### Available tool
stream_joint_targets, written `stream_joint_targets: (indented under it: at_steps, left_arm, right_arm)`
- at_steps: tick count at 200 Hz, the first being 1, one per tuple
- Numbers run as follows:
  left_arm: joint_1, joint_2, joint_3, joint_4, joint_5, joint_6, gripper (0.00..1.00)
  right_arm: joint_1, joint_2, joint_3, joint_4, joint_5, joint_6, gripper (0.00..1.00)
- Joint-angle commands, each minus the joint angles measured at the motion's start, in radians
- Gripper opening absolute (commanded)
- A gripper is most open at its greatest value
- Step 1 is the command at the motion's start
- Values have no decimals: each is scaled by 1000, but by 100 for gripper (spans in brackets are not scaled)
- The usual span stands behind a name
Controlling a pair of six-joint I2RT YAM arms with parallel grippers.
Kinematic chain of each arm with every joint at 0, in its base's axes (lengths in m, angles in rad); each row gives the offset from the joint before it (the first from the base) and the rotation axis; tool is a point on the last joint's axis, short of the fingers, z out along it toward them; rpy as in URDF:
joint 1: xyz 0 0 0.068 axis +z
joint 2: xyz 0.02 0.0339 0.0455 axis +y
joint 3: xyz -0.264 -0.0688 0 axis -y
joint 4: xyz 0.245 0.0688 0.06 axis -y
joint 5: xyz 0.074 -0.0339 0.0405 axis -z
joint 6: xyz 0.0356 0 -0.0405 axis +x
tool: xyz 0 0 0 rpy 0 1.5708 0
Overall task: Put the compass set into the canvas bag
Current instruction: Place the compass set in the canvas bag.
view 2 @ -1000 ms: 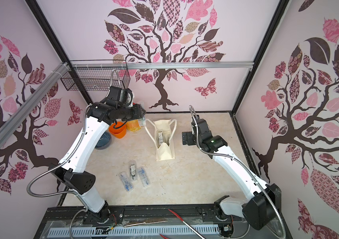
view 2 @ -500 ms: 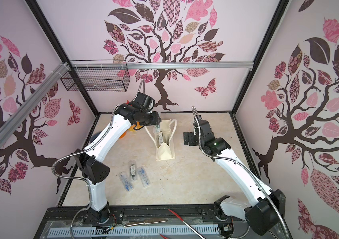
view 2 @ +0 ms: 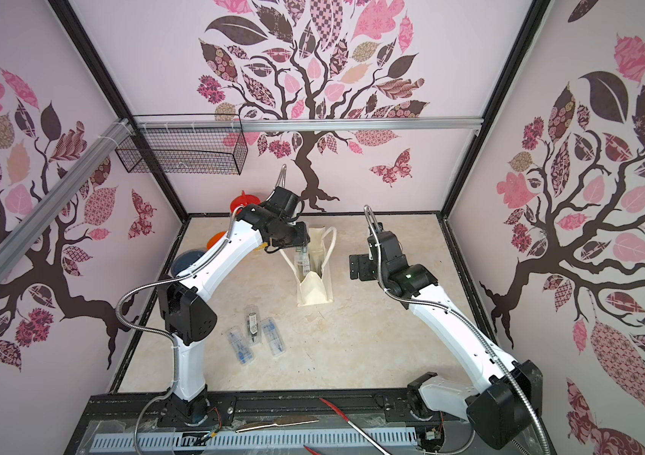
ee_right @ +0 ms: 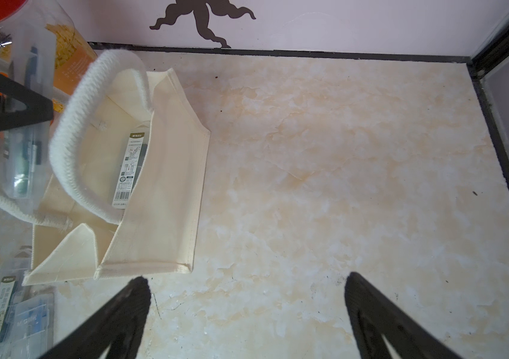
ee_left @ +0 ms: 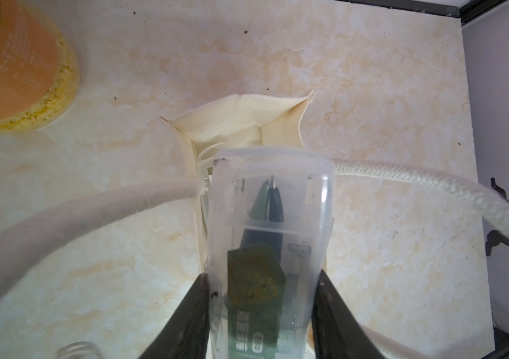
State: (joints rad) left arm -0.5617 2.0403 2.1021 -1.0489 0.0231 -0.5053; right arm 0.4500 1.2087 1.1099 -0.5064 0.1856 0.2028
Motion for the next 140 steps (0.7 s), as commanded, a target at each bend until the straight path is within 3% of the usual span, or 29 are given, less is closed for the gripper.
stream_joint_targets:
  at_steps: [1,77,103,140]
  left_arm:
    - [-29,17,-29,25,-17,-18,45]
    - [-34,100,-33,39,-58,-71,45]
    - [-35,132,40,3,-40,-75,46]
    - [-33,78,62,30,-67,-82,46]
  right_arm:
    - [-4,-28,-2,11,-3,5,100]
    - [-4,-38,-13,8,-2,1,100]
    - [-4,-38,-13,9,-1,0,100]
    - [-4,-36,-16,16,-1,-8,100]
